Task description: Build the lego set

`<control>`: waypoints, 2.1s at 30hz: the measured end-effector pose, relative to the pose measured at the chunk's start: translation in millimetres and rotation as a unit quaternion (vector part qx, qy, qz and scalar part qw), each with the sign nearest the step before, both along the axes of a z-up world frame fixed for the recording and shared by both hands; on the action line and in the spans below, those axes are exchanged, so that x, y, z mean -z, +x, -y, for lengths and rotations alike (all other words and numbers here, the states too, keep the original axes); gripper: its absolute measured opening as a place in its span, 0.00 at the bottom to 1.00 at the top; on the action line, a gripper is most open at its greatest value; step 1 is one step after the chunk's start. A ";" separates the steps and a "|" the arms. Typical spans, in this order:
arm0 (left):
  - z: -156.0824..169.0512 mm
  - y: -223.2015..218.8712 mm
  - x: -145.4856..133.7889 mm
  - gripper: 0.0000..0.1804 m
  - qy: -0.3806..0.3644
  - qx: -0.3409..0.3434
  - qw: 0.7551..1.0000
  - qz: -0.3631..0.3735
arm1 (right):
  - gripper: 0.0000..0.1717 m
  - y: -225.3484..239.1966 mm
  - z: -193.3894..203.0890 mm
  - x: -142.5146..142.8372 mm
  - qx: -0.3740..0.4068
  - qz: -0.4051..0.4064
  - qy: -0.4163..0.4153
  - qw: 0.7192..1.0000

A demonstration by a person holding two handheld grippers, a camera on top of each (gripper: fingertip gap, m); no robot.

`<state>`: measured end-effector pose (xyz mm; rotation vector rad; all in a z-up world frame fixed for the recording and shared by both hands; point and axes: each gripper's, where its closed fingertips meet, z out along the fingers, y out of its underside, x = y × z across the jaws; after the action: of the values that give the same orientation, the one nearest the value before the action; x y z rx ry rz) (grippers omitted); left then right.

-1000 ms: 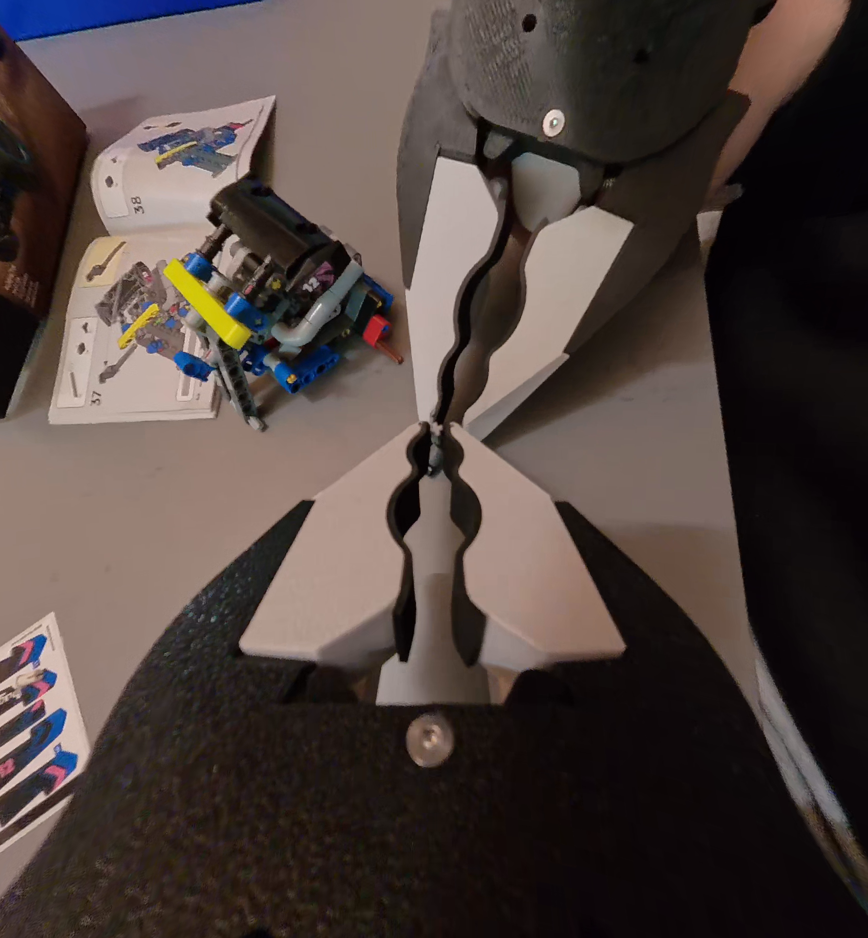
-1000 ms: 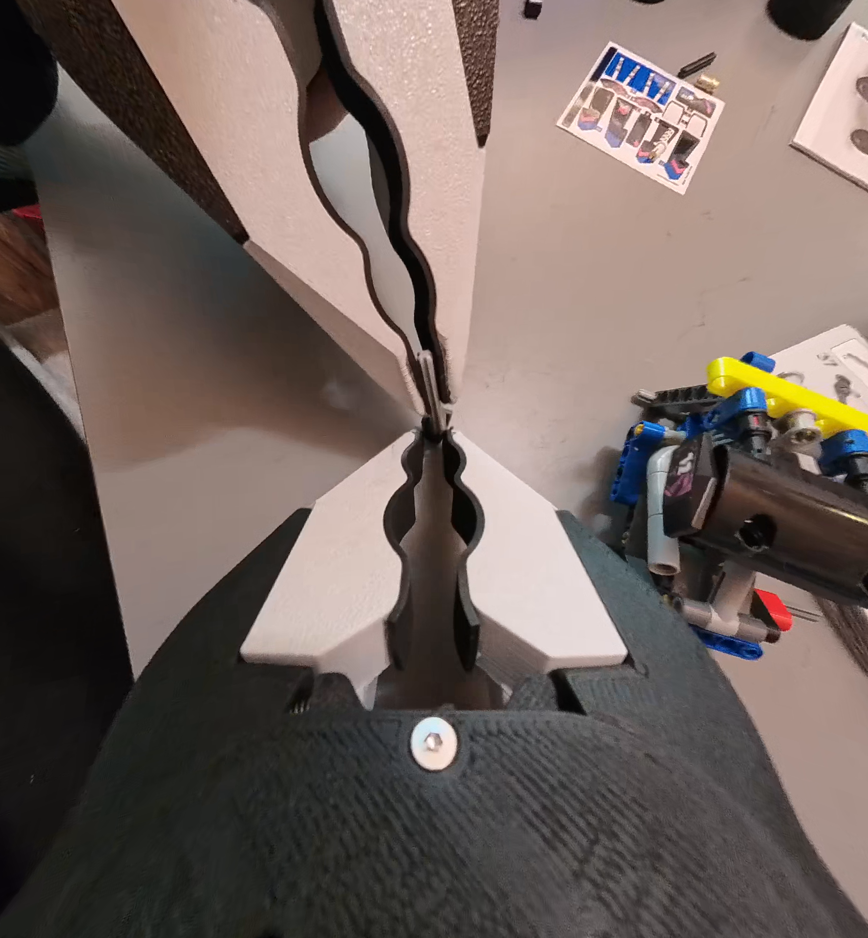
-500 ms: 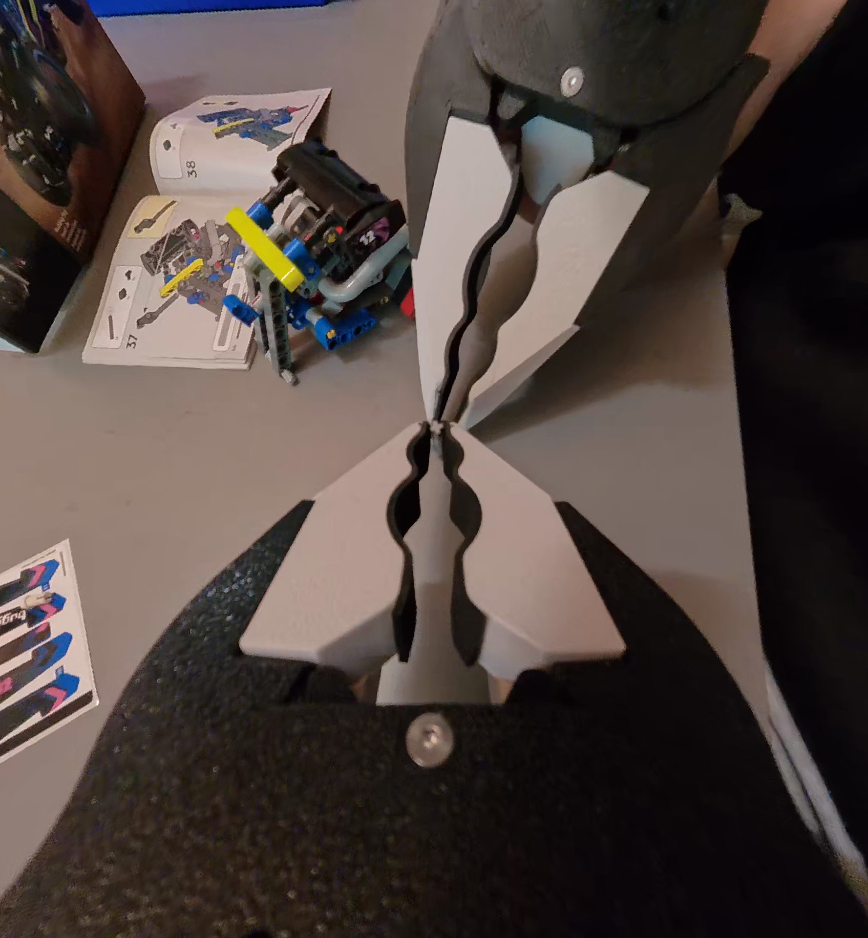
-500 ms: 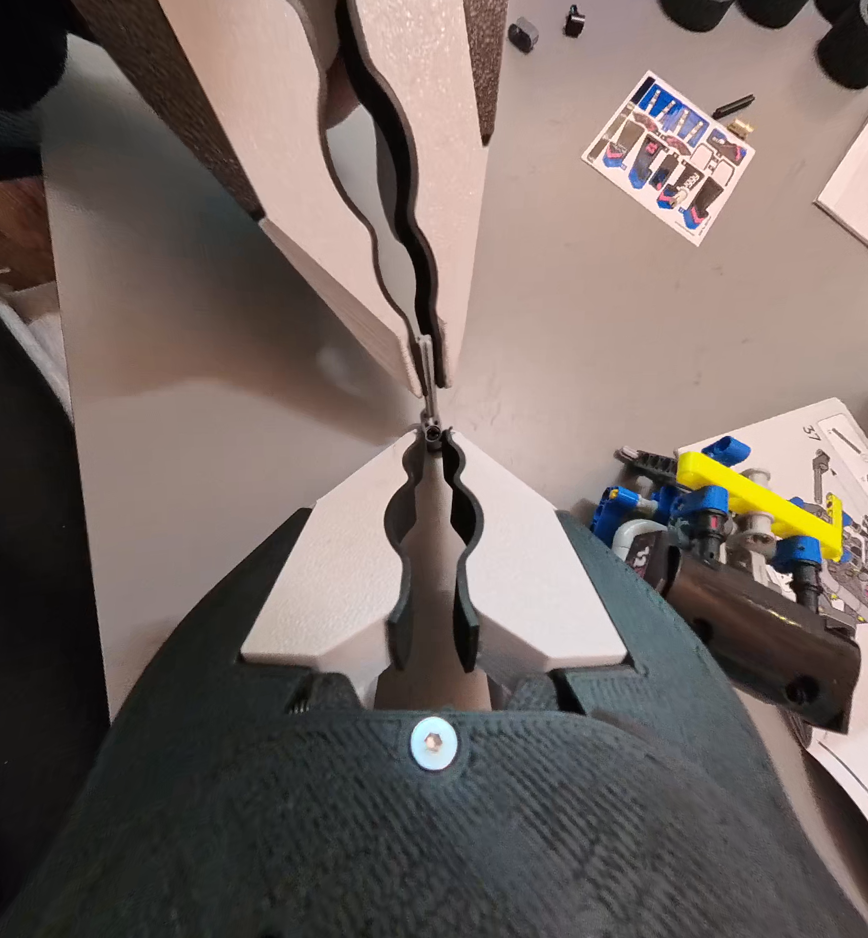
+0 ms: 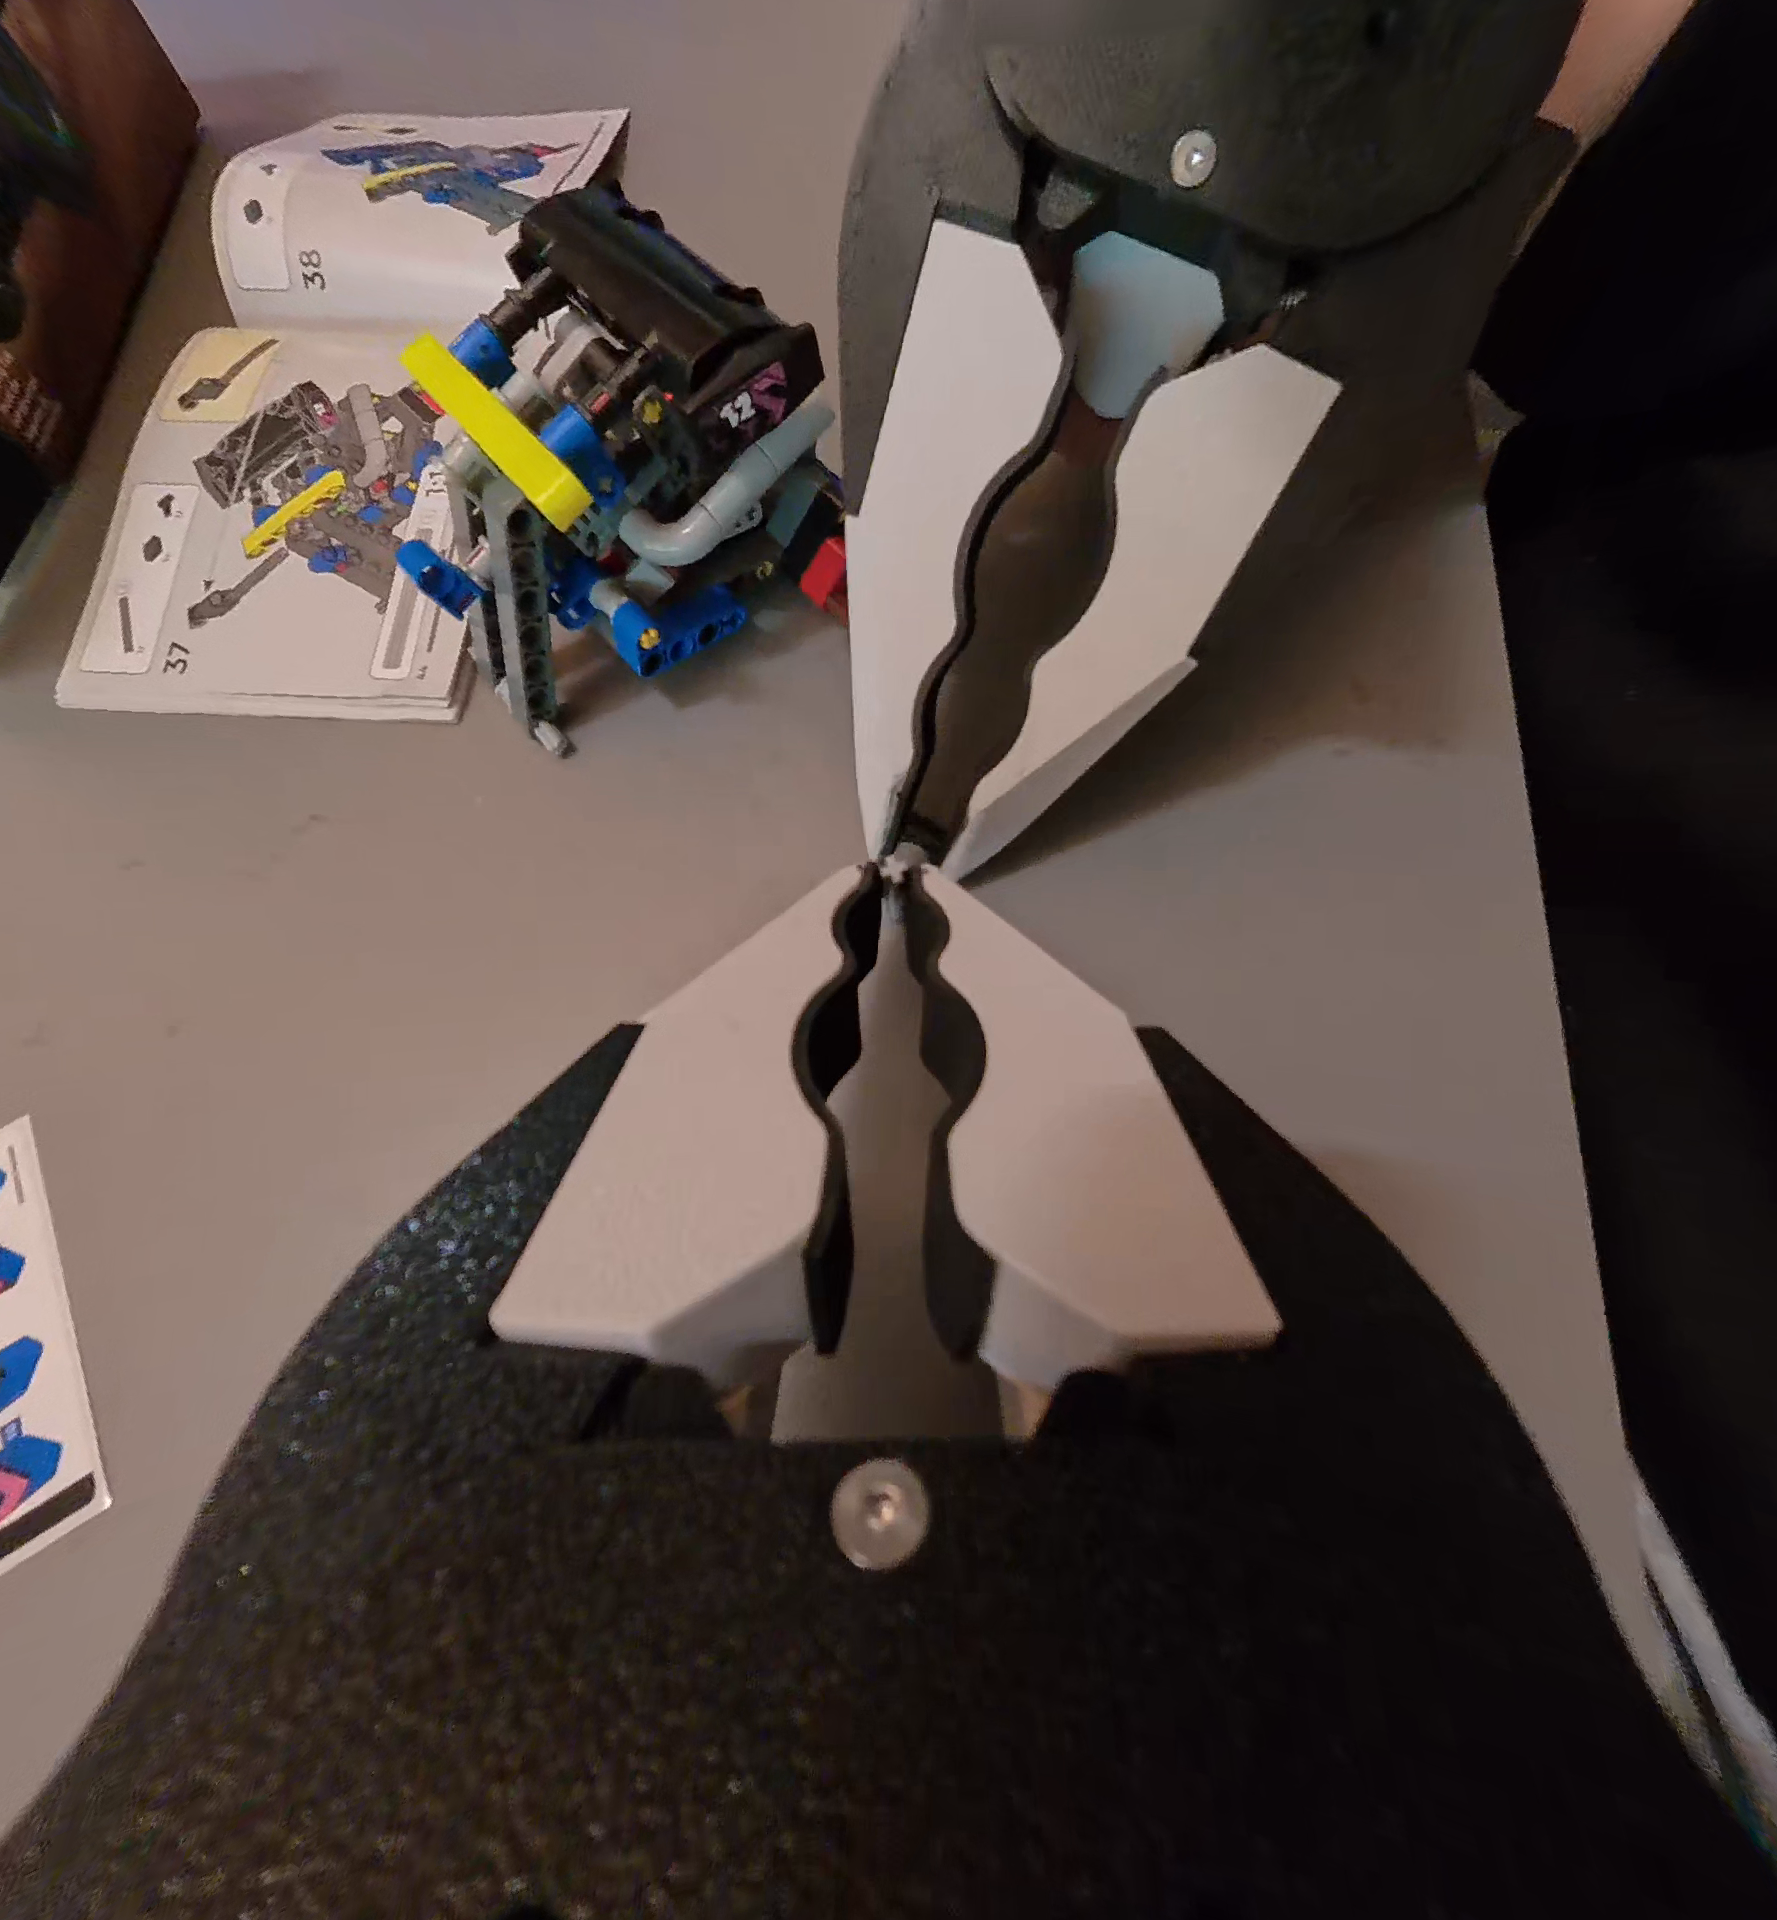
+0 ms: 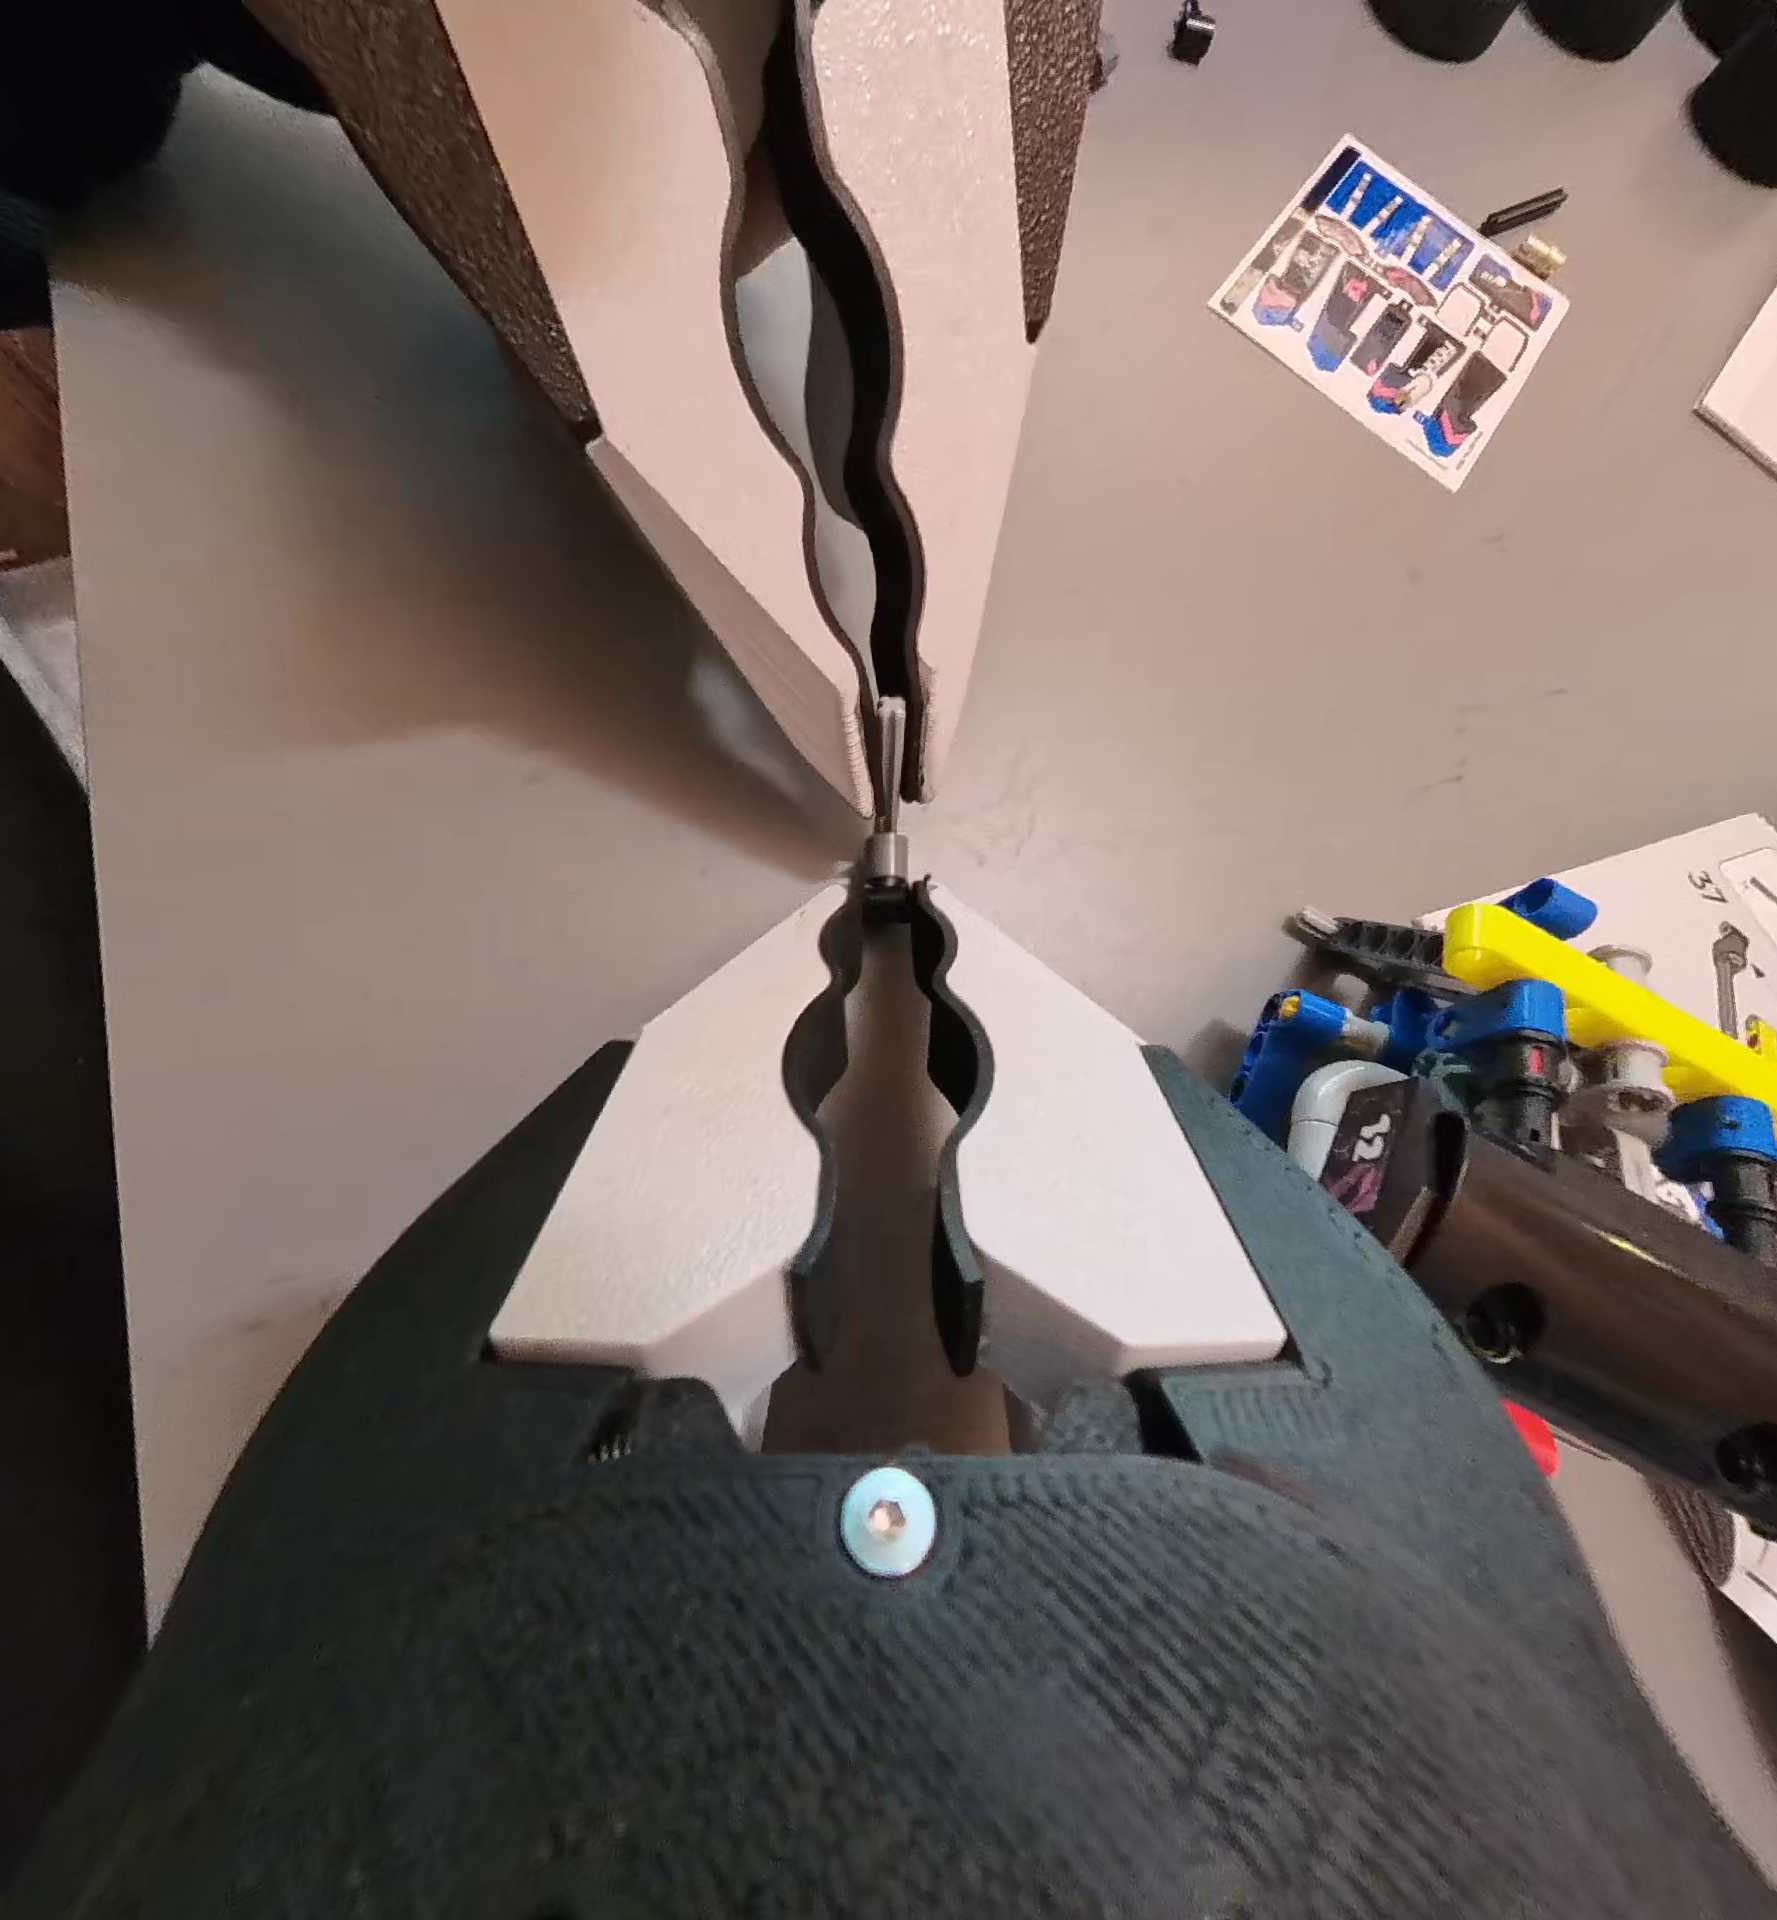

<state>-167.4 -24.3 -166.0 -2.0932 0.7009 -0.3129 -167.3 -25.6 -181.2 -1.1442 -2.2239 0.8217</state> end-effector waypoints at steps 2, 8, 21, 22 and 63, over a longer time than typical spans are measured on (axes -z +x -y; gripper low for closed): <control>0.0 0.0 0.1 0.01 -0.002 0.001 1.000 0.003 | 0.04 -0.8 0.5 0.1 0.003 -0.003 -0.015 1.000; -0.3 -0.6 -7.5 0.01 0.010 0.001 0.999 0.030 | 0.04 -2.9 4.2 -0.2 -0.002 -0.016 -0.025 1.000; 2.1 -0.2 -11.7 0.01 0.016 -0.008 0.999 0.049 | 0.04 -2.5 5.9 0.4 0.004 -0.012 -0.036 0.999; 1.8 -0.3 -12.0 0.01 0.018 -0.009 0.999 0.047 | 0.04 -2.5 6.0 0.5 0.004 -0.013 -0.036 0.999; 23.4 -18.0 -87.7 0.01 0.159 -0.033 0.972 0.167 | 0.03 -17.2 22.2 -88.6 -0.057 -0.318 -0.093 0.942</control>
<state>-185.4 -47.7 -78.2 -1.7006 0.4460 -0.4697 -184.5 -47.8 -92.6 -0.6863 -1.7022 1.2621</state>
